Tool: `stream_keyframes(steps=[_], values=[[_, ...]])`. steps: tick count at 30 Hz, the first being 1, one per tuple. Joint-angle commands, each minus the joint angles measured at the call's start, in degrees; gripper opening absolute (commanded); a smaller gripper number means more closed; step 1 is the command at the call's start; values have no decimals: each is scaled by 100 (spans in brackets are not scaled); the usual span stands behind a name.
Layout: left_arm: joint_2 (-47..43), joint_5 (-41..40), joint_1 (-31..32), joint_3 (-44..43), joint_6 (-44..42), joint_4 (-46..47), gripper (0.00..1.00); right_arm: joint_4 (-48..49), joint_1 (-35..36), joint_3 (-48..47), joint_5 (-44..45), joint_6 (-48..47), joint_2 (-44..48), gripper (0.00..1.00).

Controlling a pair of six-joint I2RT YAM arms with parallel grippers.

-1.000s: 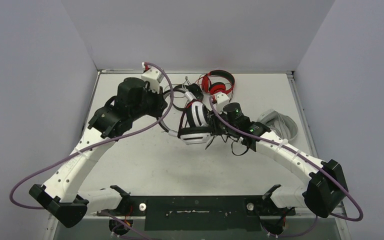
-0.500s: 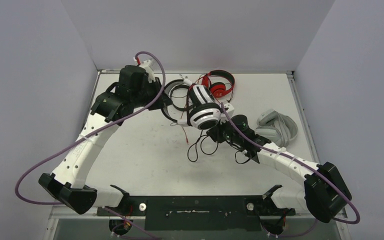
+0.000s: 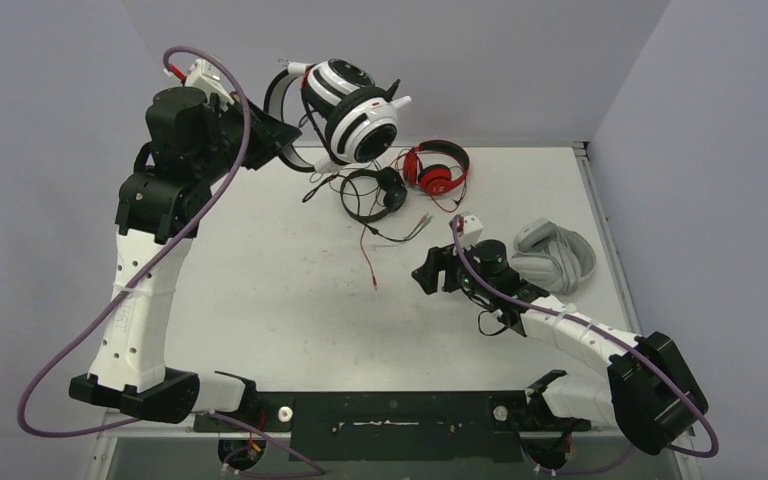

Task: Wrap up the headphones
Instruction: Wrap the headphones cable around the headphones.

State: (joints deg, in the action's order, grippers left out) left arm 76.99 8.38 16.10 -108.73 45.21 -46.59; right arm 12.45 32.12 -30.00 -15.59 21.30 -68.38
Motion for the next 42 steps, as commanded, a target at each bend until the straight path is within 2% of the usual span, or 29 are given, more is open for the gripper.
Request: stream_keyframes(steps=[1,7,11,16,22,30,32,33,35,39,42], values=[[106,119,-27,-526,243,538,0,691,-98,-19,-58,-171,263,79],[182,109,-34,-765,293,512,0,1880,-101,80,-576,-217,53,99],[164,236,-37,-768,381,583,0,2811,-101,18,-997,-339,-410,100],[-32,590,-25,-444,607,958,0,3119,-98,-569,-801,-706,-1349,100],[-174,930,-28,-190,848,1433,0,3892,-92,-1078,-875,-625,-2581,98],[-105,1053,-36,-376,1033,1454,0,4609,-104,-1962,-886,-202,-3888,73],[-105,1012,-41,-409,1046,1465,0,4651,-101,-2031,-864,-120,-4027,53],[-99,998,-45,-424,1044,1476,0,4661,-105,-2043,-879,-98,-4053,35],[-69,901,-51,-459,1024,1478,0,4625,-109,-1990,-939,-37,-4021,11],[153,610,-245,-699,940,1270,0,4533,-147,-1555,-824,155,-3666,6],[421,550,-774,-930,1156,1263,0,4198,-237,-1129,-525,340,-3163,0]])
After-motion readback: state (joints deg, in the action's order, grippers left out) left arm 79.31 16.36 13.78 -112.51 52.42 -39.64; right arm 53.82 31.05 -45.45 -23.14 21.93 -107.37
